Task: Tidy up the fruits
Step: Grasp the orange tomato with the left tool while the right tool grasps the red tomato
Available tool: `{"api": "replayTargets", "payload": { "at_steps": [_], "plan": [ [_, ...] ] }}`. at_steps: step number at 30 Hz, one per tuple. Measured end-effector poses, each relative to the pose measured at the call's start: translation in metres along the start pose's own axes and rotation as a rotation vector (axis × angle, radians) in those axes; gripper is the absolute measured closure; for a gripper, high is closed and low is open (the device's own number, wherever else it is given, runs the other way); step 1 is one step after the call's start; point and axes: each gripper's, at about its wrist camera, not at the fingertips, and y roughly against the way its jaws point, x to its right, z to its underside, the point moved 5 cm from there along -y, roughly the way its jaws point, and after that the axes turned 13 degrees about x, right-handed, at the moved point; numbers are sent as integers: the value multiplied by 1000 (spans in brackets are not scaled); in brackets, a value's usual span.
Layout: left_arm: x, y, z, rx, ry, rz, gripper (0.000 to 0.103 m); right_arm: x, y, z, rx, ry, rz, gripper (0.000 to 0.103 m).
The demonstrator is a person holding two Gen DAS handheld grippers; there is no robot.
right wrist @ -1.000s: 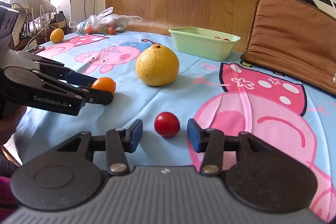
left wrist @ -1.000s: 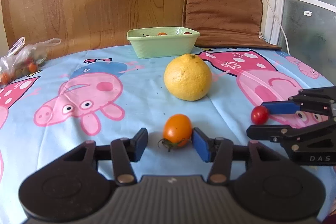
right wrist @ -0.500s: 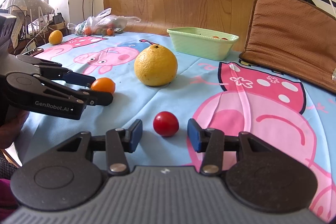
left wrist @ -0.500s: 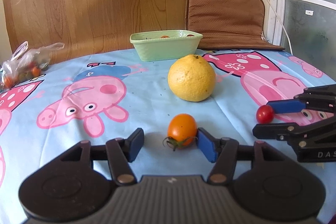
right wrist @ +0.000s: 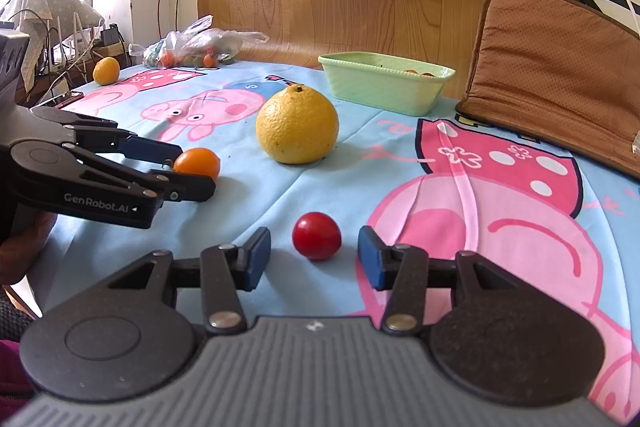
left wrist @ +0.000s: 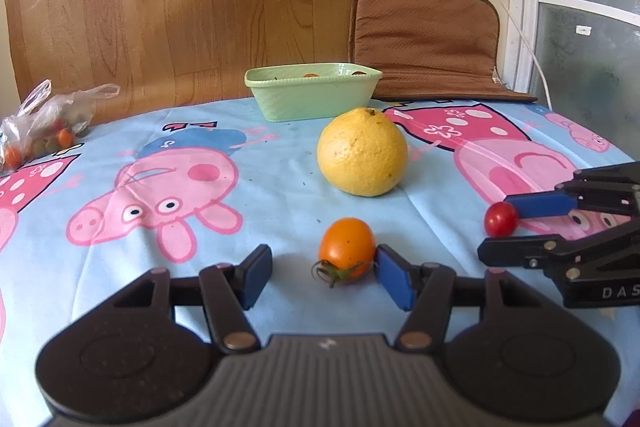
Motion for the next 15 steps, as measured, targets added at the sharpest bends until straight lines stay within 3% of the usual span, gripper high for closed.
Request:
{"api": "replayTargets", "payload": {
  "at_steps": [8,11,12,13,15],
  "plan": [
    [11,-4,-4,3,-50,12,45,-1,0,0,1,-5,-1,51],
    [16,-4,-2,8,-65,18,54,-3,-1,0,4,14,3,52],
    [18,-3,-2,9,-67,28,64,-4,-1,0,4,21,5,53],
    [20,-3,-1,14,-69,39,73,-5,0,0,7,27,4,55],
    [24,-2,-1,21,-94,42,73,-7,0,1,12,38,1,74]
  ]
}}
